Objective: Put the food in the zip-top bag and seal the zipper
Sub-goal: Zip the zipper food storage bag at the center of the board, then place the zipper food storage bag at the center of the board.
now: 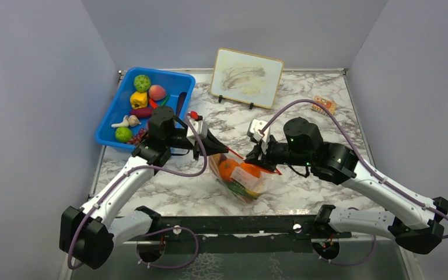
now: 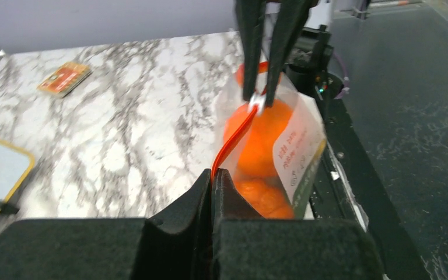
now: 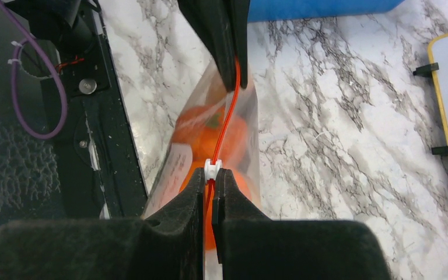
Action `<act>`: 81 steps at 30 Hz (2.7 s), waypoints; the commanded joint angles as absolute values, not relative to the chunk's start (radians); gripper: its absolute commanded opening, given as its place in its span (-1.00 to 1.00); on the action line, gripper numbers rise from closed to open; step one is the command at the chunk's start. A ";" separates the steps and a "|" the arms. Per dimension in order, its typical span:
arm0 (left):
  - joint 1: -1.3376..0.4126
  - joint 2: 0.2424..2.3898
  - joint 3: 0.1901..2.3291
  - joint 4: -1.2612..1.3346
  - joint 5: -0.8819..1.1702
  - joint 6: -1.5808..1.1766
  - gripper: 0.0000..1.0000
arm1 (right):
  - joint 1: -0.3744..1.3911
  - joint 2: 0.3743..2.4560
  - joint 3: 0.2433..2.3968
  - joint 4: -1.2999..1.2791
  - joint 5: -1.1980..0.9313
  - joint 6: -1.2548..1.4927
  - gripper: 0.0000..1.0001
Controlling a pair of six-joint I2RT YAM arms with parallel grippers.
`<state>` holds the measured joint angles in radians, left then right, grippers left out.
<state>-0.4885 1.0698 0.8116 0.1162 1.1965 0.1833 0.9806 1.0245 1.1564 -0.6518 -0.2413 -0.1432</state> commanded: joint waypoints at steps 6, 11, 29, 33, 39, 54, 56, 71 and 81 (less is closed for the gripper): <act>-0.344 1.050 0.865 0.110 1.137 0.155 -1.00 | 0.982 0.935 1.170 -0.793 -0.131 -0.081 -0.98; -0.311 1.065 0.885 0.115 1.121 0.152 -1.00 | 0.982 0.916 1.179 -0.833 -0.107 -0.071 -0.98; -0.220 1.109 0.915 0.170 1.003 0.102 -1.00 | 0.982 0.830 1.269 -1.023 0.054 -0.053 -0.98; -0.196 1.115 0.911 0.177 1.003 0.092 -1.00 | 0.983 0.813 1.289 -1.040 0.063 -0.051 -0.98; -0.183 1.123 0.894 0.241 1.032 0.041 -1.00 | 0.982 0.847 1.304 -1.034 0.063 -0.035 -0.98; -0.266 0.972 0.784 0.289 0.977 -0.204 -1.00 | 0.982 0.812 1.191 -0.806 0.136 0.305 -0.98; -0.286 0.936 0.753 0.289 0.959 -0.225 -1.00 | 0.983 0.784 1.175 -0.825 0.137 0.344 -0.98; -0.483 0.677 0.526 0.230 0.686 -0.478 -1.00 | 0.982 0.620 0.989 -0.869 0.056 0.517 -0.98; -0.483 0.877 0.573 0.272 0.608 -0.363 -0.87 | 0.982 0.834 0.974 -0.769 0.378 0.492 -0.98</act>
